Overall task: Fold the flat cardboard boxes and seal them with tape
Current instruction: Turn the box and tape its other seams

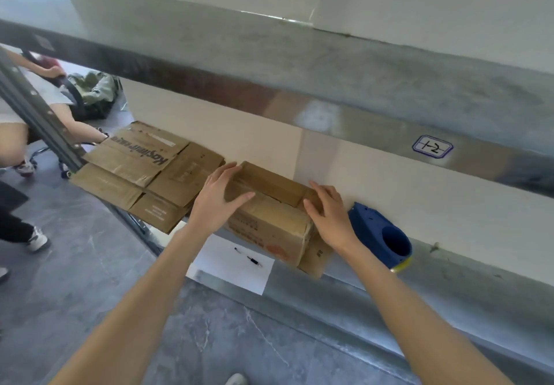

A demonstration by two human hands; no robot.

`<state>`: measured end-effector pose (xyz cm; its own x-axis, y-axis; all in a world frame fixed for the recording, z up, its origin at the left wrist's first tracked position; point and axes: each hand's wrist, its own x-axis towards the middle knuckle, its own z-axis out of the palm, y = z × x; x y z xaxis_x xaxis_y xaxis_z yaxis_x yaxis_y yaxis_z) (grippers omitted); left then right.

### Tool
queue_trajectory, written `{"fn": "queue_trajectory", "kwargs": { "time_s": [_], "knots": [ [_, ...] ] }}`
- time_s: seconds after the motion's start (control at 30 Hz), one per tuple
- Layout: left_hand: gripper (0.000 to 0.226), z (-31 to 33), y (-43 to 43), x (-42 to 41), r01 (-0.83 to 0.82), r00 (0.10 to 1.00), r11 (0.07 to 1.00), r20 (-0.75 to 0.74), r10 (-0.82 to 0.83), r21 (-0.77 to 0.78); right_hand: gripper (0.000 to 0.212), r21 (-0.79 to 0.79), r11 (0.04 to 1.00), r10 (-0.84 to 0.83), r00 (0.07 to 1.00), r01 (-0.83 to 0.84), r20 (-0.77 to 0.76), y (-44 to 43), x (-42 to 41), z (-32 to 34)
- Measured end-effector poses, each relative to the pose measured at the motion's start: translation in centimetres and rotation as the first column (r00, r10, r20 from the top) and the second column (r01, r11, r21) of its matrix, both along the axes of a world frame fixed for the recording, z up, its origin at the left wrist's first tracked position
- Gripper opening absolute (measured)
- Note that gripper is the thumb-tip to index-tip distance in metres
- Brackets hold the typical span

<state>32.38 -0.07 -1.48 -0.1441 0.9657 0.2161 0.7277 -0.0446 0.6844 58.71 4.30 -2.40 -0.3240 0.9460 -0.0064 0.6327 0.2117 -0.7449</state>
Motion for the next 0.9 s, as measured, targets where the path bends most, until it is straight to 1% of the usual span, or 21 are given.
{"fn": "queue_trajectory", "kwargs": {
  "time_s": [0.1,0.23,0.33,0.4,0.43,0.5,0.53,0.57,0.63,0.67,0.7,0.73,0.77,0.8,0.83,0.87,0.9],
  "knots": [
    [0.074,-0.1,1.8,-1.0,0.129,0.992,0.991,0.013,-0.129,-0.039,0.056,-0.058,0.997,-0.062,0.997,0.060,-0.038,-0.7,-0.8,0.6],
    [0.083,-0.4,2.2,-1.8,0.241,0.966,0.965,0.119,-0.229,-0.099,0.050,-0.060,0.993,-0.102,0.995,0.101,-0.007,-1.6,-1.7,1.0],
    [0.086,-0.4,2.1,-2.5,0.331,0.940,0.936,0.126,-0.316,-0.117,0.048,-0.059,0.990,-0.129,0.991,0.130,0.020,-2.0,-2.4,1.5],
    [0.088,-0.5,2.0,-2.9,0.365,0.924,0.924,0.163,-0.345,-0.114,0.049,-0.049,0.980,-0.193,0.981,0.193,0.011,-2.5,-2.7,1.6],
    [0.088,-0.6,1.9,-3.1,0.373,0.918,0.922,0.185,-0.351,-0.106,0.050,-0.045,0.974,-0.224,0.974,0.223,-0.016,-3.0,-2.9,1.6],
    [0.085,-0.9,1.9,-3.2,0.371,0.912,0.924,0.219,-0.346,-0.086,0.057,-0.059,0.969,-0.244,0.968,0.241,-0.057,-4.0,-3.2,1.5],
    [0.083,-1.0,2.0,-3.2,0.366,0.912,0.927,0.228,-0.341,-0.080,0.060,-0.066,0.971,-0.233,0.972,0.231,-0.023,-4.5,-3.3,1.3],
    [0.082,-1.1,2.0,-3.0,0.362,0.913,0.929,0.233,-0.336,-0.078,0.063,-0.054,0.975,-0.212,0.975,0.216,0.063,-4.8,-3.4,1.2],
    [0.082,-1.3,2.1,-2.8,0.358,0.912,0.931,0.240,-0.333,-0.071,0.066,0.011,0.985,-0.167,0.944,0.171,0.285,-5.0,-3.4,1.0],
    [0.082,-1.2,2.2,-2.8,0.359,0.911,0.931,0.244,-0.333,-0.068,0.066,0.024,0.987,-0.155,0.926,0.157,0.344,-4.8,-3.4,1.1],
    [0.082,-1.2,2.2,-2.8,0.364,0.908,0.929,0.250,-0.336,-0.071,0.066,0.018,0.988,-0.151,0.921,0.155,0.359,-4.7,-3.4,1.3],
    [0.083,-1.1,2.3,-2.9,0.373,0.904,0.924,0.256,-0.342,-0.083,0.067,-0.003,0.987,-0.148,0.929,0.158,0.340,-4.7,-3.4,1.6],
    [0.086,-1.1,2.3,-3.1,0.388,0.899,0.916,0.263,-0.351,-0.104,0.070,-0.037,0.986,-0.145,0.949,0.162,0.281,-4.9,-3.3,1.9],
    [0.091,-1.0,2.4,-3.4,0.410,0.891,0.903,0.270,-0.366,-0.128,0.075,-0.080,0.982,-0.152,0.971,0.169,0.187,-5.1,-3.2,2.1],
    [0.095,-0.9,2.5,-3.9,0.436,0.879,0.888,0.279,-0.386,-0.145,0.083,-0.118,0.977,-0.167,0.982,0.177,0.089,-5.4,-3.0,2.2],
    [0.097,-0.8,2.7,-4.5,0.461,0.866,0.875,0.292,-0.407,-0.148,0.093,-0.130,0.974,-0.181,0.983,0.183,0.026,-5.7,-2.8,2.2],
    [0.097,-0.9,2.9,-5.1,0.479,0.853,0.866,0.310,-0.420,-0.145,0.105,-0.122,0.975,-0.187,0.982,0.187,0.015,-6.0,-2.6,2.2]
  ]
}}
